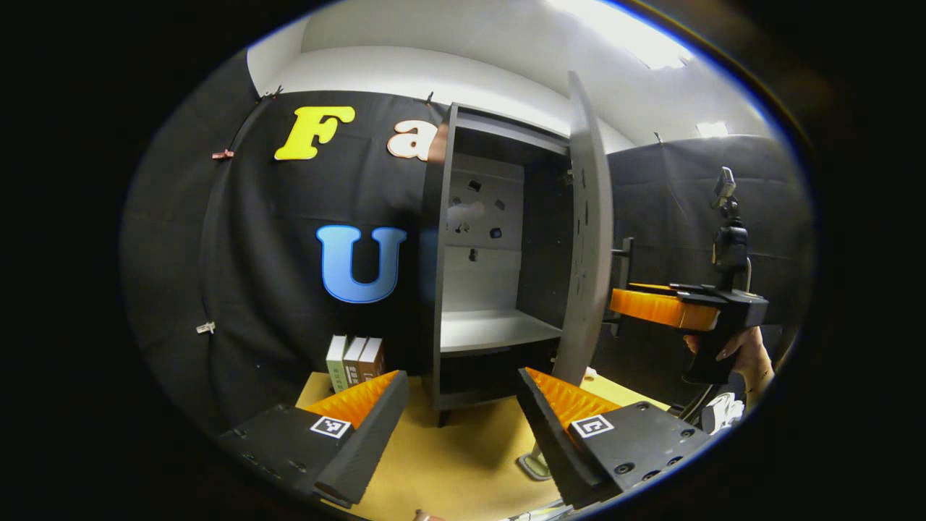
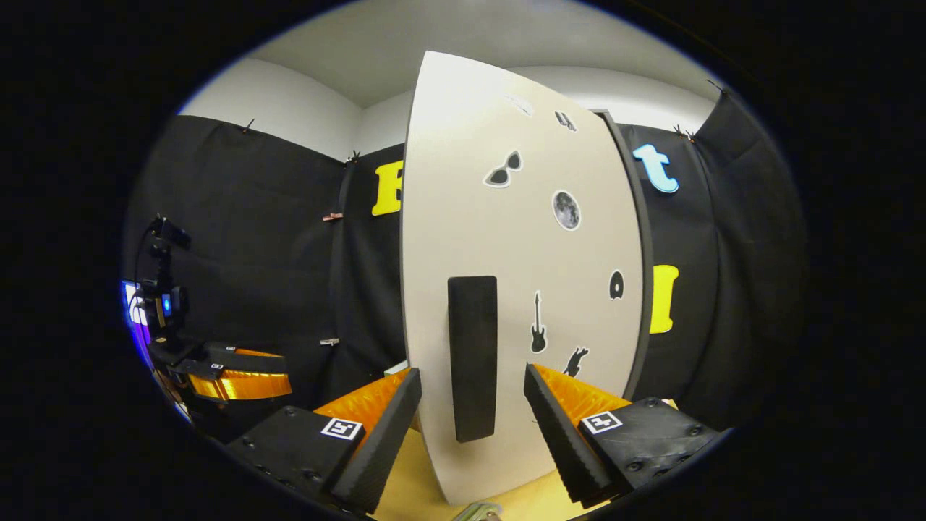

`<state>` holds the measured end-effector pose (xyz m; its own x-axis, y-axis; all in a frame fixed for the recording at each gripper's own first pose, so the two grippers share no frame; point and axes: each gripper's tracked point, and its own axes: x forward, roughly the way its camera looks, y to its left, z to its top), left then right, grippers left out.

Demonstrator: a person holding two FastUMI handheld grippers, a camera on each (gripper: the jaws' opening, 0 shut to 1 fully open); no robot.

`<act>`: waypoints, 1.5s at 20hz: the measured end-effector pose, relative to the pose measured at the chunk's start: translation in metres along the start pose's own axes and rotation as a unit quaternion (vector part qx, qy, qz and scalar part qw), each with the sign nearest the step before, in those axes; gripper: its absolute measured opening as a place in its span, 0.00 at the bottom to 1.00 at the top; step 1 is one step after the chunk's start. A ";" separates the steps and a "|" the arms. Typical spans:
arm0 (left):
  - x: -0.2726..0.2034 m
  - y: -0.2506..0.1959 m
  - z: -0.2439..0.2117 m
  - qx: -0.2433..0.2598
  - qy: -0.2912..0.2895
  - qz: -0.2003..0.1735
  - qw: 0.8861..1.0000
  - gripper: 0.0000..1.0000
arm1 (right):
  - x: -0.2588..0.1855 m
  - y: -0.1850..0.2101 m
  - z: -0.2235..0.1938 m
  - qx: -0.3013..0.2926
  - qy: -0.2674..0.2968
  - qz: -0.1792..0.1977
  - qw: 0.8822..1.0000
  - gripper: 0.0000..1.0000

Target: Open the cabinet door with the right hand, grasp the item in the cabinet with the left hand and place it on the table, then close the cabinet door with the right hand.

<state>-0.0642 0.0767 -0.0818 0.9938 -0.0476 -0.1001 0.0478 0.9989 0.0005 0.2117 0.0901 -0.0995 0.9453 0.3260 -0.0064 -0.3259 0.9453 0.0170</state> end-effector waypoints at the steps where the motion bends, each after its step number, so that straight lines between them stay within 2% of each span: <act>1: 0.000 0.002 0.001 0.003 -0.003 0.000 1.000 0.93 | 0.001 0.004 0.003 -0.006 -0.004 0.001 1.000 0.94; 5: 0.005 -0.007 0.008 0.012 -0.017 -0.008 1.000 0.95 | -0.019 -0.002 0.010 -0.017 -0.019 -0.021 0.999 0.94; 8: 0.015 -0.026 0.018 0.013 -0.035 -0.013 0.999 0.93 | -0.043 -0.026 0.010 -0.012 -0.017 -0.070 0.997 0.95; 9: 0.020 -0.032 0.021 0.015 -0.041 -0.011 0.999 0.95 | -0.050 -0.035 0.010 -0.012 -0.017 -0.087 0.996 0.96; 12: 0.026 -0.057 0.037 0.024 -0.056 -0.008 0.998 0.95 | -0.070 -0.064 0.017 -0.031 -0.036 -0.127 0.991 0.98; 15: 0.039 -0.083 0.053 0.031 -0.076 -0.021 0.996 0.95 | -0.085 -0.097 0.010 -0.021 -0.026 -0.170 0.985 0.98; 19: 0.057 -0.116 0.053 0.004 -0.072 -0.047 0.996 0.95 | -0.089 -0.115 0.023 -0.005 -0.041 -0.160 0.986 0.98; 22: 0.064 -0.118 0.054 0.004 -0.072 -0.027 0.997 0.94 | -0.094 -0.127 0.026 -0.013 -0.038 -0.149 0.988 0.98; 26: 0.072 -0.130 0.052 0.008 -0.066 -0.024 0.997 0.95 | -0.093 -0.133 0.034 -0.028 -0.050 -0.143 0.988 0.98; 30: 0.084 -0.140 0.052 0.009 -0.064 -0.019 0.998 0.95 | -0.091 -0.140 0.023 -0.050 -0.029 -0.140 0.988 0.98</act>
<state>0.0177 -0.0671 -0.0386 0.9958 -0.0878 0.0269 0.0874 0.9960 0.0177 0.1720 -0.0720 -0.0779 0.9968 0.0521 0.0607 -0.0474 0.9960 -0.0754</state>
